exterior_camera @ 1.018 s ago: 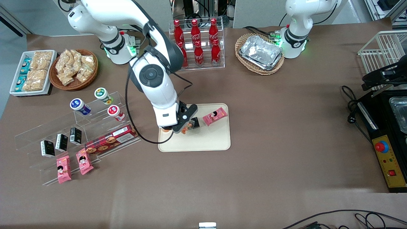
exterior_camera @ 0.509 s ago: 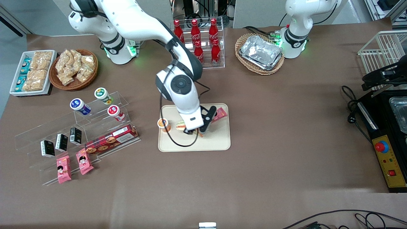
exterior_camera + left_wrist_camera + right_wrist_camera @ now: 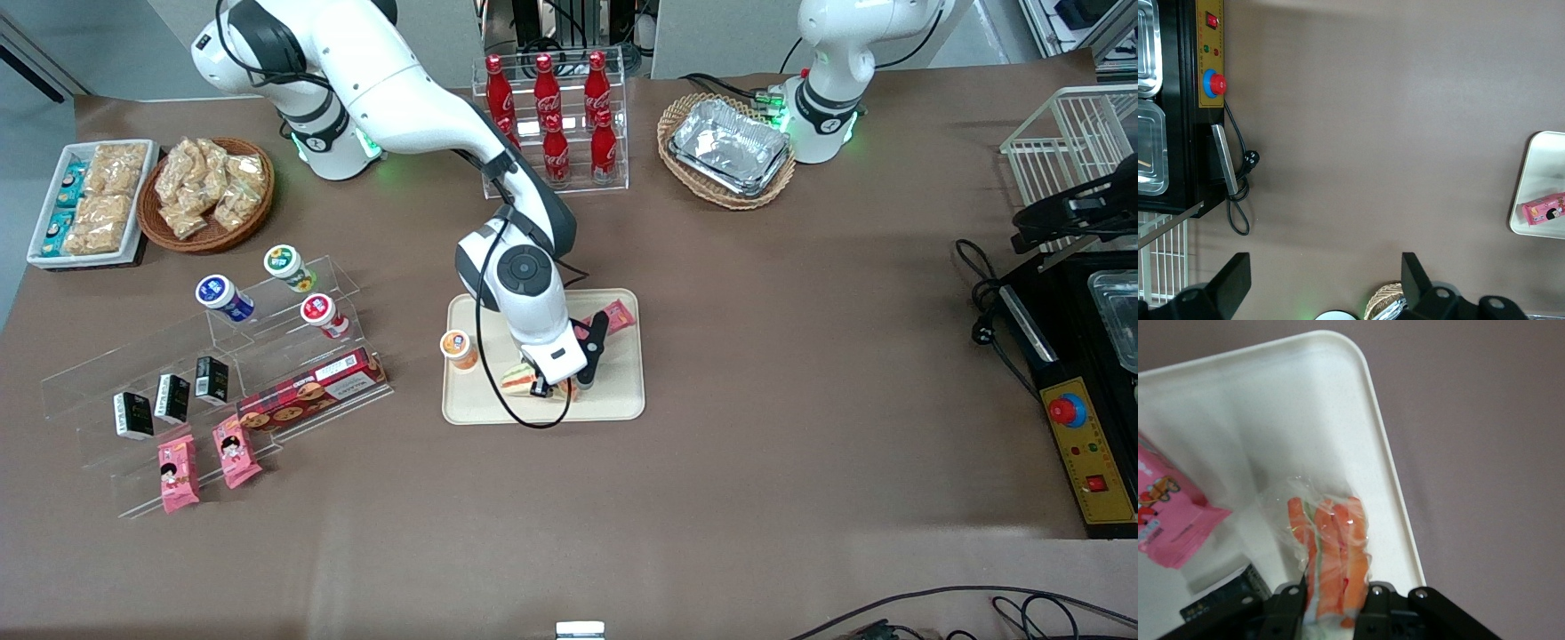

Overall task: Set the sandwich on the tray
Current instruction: 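Lower the sandwich onto the tray and open the right gripper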

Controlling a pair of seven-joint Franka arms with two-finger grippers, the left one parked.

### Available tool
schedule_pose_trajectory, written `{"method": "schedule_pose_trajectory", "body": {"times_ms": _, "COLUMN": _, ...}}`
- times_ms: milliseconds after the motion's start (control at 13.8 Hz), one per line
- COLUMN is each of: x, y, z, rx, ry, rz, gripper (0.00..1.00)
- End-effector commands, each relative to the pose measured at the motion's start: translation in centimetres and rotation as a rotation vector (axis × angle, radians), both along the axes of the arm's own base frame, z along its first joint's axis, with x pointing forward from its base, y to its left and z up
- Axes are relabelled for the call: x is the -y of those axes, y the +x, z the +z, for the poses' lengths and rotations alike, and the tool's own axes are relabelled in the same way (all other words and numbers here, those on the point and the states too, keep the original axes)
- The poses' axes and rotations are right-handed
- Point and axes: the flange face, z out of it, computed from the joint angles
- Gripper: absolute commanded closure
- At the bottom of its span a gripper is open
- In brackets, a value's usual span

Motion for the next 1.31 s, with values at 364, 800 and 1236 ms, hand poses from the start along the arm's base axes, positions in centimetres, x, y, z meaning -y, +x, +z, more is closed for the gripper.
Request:
{"method": "schedule_pose_trajectory", "body": {"times_ms": 364, "x": -0.4, "y": 1.1, "z": -1.3, "rx": 0.001, "ry": 0.066, "rz": -0.001, "gripper": 0.0}}
{"method": "schedule_pose_trajectory", "body": {"times_ms": 800, "x": -0.4, "y": 0.9, "z": 1.6, "rx": -0.054, "ry": 0.129, "rz": -0.057, "gripper": 0.0}}
{"method": "schedule_pose_trajectory", "body": {"times_ms": 1236, "x": 3.5, "y": 2.0, "z": 12.5, "rx": -0.162, "ry": 0.207, "rz": -0.144, "gripper": 0.0}}
